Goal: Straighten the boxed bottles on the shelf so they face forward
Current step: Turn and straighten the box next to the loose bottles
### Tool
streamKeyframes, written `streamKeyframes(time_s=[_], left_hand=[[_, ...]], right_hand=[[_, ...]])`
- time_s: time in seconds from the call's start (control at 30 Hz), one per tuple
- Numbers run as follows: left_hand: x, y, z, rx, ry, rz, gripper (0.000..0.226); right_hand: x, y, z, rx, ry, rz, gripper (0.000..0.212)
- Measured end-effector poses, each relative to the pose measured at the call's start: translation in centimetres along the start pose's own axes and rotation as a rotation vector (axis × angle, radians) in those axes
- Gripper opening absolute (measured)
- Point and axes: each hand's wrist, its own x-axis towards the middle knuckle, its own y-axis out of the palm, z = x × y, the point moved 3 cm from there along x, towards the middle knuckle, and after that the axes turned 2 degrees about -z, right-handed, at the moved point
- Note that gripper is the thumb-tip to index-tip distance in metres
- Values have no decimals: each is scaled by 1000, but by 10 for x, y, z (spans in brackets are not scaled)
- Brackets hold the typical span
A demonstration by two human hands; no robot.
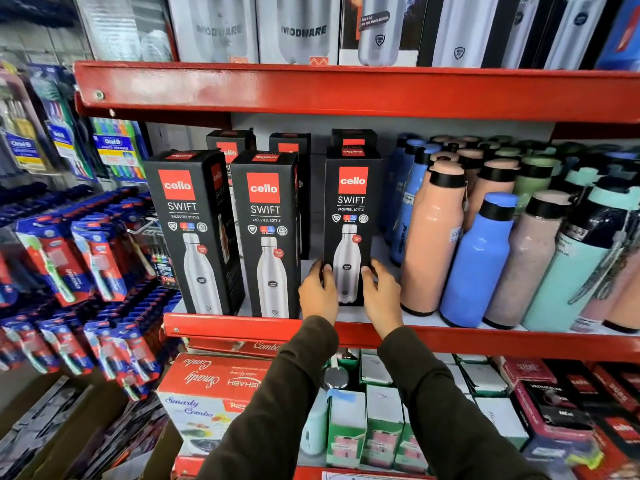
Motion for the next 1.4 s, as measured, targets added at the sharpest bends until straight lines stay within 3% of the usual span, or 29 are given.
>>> streamKeyframes(time_s=[0.3, 1.4], left_hand=[[-20, -6, 4, -40, 40, 8, 36], [-53, -22, -5, 26, 64, -13, 37]], right_hand=[[-26, -15, -2, 10, -35, -59, 34], [-57, -32, 10, -18, -27, -5, 35]])
